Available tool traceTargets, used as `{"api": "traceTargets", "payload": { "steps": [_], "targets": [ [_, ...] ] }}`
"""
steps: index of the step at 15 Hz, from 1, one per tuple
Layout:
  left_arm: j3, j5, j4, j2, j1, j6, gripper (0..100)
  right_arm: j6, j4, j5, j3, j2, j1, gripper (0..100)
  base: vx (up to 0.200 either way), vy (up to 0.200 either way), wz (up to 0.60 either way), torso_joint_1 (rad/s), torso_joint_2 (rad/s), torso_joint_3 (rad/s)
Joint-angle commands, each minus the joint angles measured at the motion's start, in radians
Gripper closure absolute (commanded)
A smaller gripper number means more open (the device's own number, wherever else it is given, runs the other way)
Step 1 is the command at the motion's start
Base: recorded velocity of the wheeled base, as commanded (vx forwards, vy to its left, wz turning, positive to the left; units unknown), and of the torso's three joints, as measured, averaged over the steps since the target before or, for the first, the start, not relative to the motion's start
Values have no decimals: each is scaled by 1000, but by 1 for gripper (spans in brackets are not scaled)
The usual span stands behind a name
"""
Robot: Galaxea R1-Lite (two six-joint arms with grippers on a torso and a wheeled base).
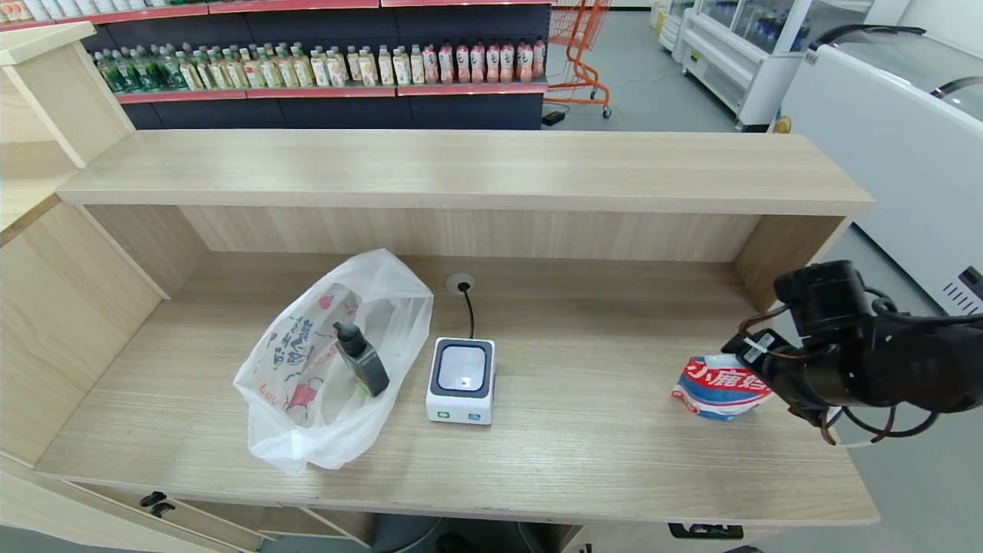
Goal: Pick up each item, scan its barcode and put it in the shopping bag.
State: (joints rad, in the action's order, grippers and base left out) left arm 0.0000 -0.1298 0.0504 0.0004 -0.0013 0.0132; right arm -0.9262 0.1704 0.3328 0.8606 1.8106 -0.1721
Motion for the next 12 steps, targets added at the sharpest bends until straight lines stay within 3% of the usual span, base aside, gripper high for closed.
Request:
{"api": "traceTargets", "payload": {
  "steps": [1,2,7,9,10,12],
  "targets": [
    [0,-1,0,0,0,-1,0,24,57,2,-5,98,-6,0,0,0,0,0,0,0],
    [0,-1,0,0,0,-1,0,79,69,11,-22,102,-17,100,0,0,0,0,0,0],
    [0,-1,0,0,1,1,0,236,112,17,-22,127,-18,100,0,0,0,0,0,0],
    [0,-1,0,0,0,1,0,296,193,8,-23,110,-20,100,0,0,0,0,0,0],
    [0,-1,0,0,0,1,0,334,219,-23,-23,85,-20,100,0,0,0,0,0,0],
    [0,-1,0,0,0,1,0,386,231,-182,-12,3,-17,100,0,0,0,0,0,0]
  ]
}}
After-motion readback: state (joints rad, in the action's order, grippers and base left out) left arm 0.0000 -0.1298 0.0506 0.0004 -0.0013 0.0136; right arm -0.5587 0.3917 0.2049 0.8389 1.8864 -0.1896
